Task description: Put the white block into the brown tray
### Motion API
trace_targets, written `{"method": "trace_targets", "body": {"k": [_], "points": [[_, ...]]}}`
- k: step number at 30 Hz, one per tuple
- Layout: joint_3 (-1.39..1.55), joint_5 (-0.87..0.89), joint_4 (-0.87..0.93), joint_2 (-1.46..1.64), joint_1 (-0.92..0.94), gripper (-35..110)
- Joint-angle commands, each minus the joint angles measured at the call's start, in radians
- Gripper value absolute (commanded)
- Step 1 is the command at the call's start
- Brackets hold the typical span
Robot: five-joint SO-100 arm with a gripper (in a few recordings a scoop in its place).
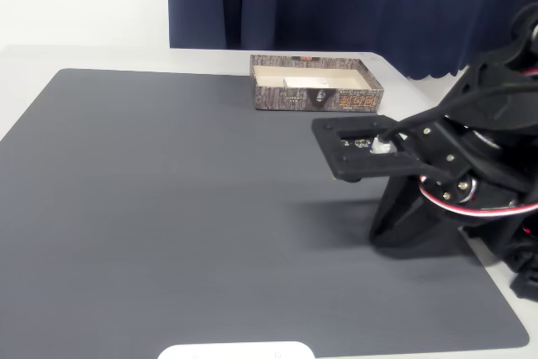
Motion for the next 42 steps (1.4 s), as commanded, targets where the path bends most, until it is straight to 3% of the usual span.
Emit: {"method": "trace_targets", "body": {"k": [1, 11, 42], "points": [[0.002, 0.006, -0.009, 0.008, 0.008, 0], [0.02, 0.0, 0.11, 0.008, 0.012, 0], [0.021, 0.069, 0.121, 0.008, -0.02, 0]]}}
